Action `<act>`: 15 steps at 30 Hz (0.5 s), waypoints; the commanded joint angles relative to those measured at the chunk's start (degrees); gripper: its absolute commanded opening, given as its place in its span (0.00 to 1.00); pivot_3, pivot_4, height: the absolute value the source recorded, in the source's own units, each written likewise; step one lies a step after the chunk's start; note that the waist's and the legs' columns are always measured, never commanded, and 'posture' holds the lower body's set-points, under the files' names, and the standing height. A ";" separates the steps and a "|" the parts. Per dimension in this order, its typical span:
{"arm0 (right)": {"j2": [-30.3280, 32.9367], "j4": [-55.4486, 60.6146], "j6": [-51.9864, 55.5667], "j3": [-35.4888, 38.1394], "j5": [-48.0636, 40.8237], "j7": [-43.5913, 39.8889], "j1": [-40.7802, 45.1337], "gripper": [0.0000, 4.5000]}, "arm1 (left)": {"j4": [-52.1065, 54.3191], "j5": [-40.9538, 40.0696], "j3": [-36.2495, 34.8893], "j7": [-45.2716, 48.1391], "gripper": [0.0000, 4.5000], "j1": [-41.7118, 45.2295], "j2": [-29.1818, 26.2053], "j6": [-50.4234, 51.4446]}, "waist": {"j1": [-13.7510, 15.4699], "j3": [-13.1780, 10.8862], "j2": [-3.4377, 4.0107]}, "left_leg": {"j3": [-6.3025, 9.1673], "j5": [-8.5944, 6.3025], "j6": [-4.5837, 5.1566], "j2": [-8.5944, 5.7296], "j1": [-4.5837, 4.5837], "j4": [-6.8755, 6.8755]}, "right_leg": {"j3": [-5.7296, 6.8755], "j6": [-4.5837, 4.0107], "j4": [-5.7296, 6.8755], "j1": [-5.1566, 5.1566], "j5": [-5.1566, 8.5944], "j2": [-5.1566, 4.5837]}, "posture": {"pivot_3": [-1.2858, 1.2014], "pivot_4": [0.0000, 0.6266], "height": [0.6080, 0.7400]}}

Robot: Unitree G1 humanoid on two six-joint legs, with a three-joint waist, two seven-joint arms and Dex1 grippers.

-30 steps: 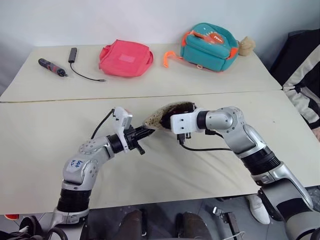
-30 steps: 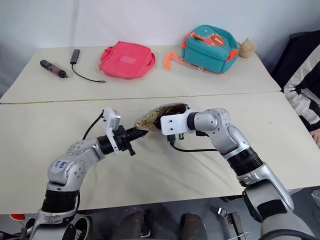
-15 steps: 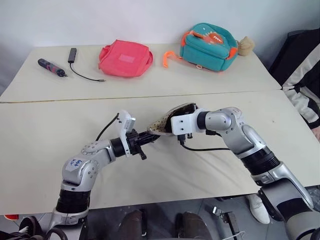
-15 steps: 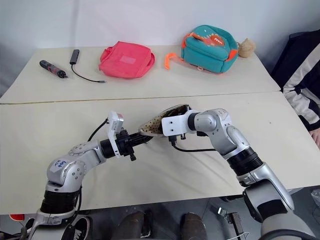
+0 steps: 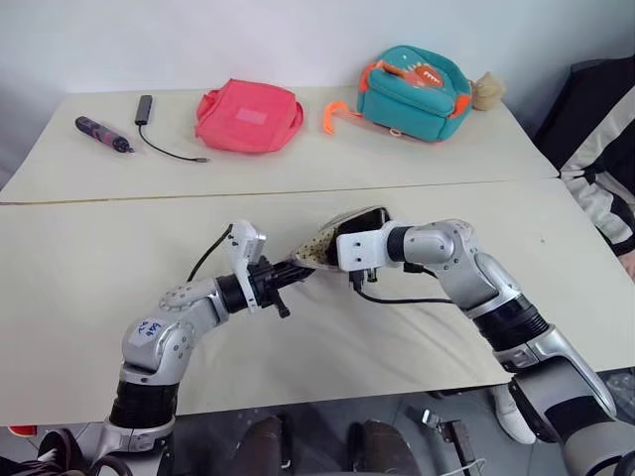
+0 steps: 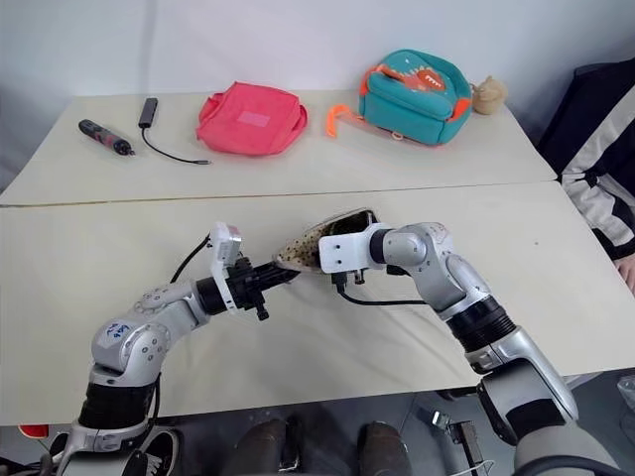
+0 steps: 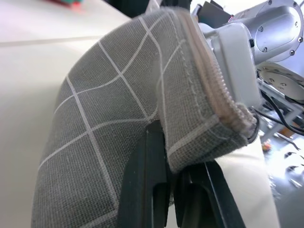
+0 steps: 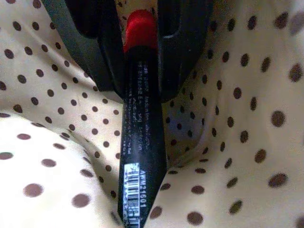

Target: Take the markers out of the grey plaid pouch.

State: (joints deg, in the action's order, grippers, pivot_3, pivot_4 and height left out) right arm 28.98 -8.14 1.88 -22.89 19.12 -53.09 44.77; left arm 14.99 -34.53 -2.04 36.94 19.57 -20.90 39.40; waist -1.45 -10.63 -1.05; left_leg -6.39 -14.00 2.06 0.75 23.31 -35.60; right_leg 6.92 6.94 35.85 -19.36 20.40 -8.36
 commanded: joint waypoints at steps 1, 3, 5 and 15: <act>0.25 5.80 3.46 5.71 -7.39 -2.63 -0.47 0.13 | -0.95 1.67 -1.51 -0.52 0.00 0.34 -0.59 -3.39 | 0.01 0.00 0.00 | 0.00 0.00 0.00 0.00 0.00 0.00 | 0.00 0.00 0.00 -0.01 0.00 0.00 | 0.52 0.24 1.00; 1.88 7.93 4.33 6.47 -9.00 -4.59 -0.63 0.13 | -1.95 2.98 -1.17 -0.65 0.00 0.76 -1.00 -4.76 | 0.05 0.00 0.00 | 0.00 0.00 0.00 -0.01 0.01 0.01 | 0.02 0.00 0.00 -0.01 0.00 -0.01 | 0.52 0.24 1.00; 2.54 8.71 5.07 7.08 -9.73 -5.07 -0.13 0.13 | -2.73 4.56 -0.52 -0.52 0.00 1.17 -1.55 -6.30 | 0.06 0.00 0.00 | 0.00 -0.01 0.01 -0.01 0.01 0.01 | 0.01 0.00 0.00 -0.01 0.00 -0.01 | 0.52 0.24 1.00; 6.87 6.23 0.94 3.63 -3.96 -4.29 2.62 0.13 | -4.59 7.18 1.83 -2.41 0.00 3.21 0.47 -9.43 | 0.00 0.00 0.00 | -0.04 -0.01 0.00 -0.01 0.01 0.03 | 0.01 0.00 0.00 -0.05 0.00 -0.03 | 0.52 0.24 1.00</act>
State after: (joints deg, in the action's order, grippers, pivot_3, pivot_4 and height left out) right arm 33.84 -2.70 6.20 -19.89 13.51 -58.23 45.80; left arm 10.56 -26.65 1.21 36.71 22.54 -21.14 28.30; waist -1.45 -10.63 -1.05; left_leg -6.43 -14.01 2.07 0.74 23.32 -35.58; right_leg 6.93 6.94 35.85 -19.41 20.40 -8.39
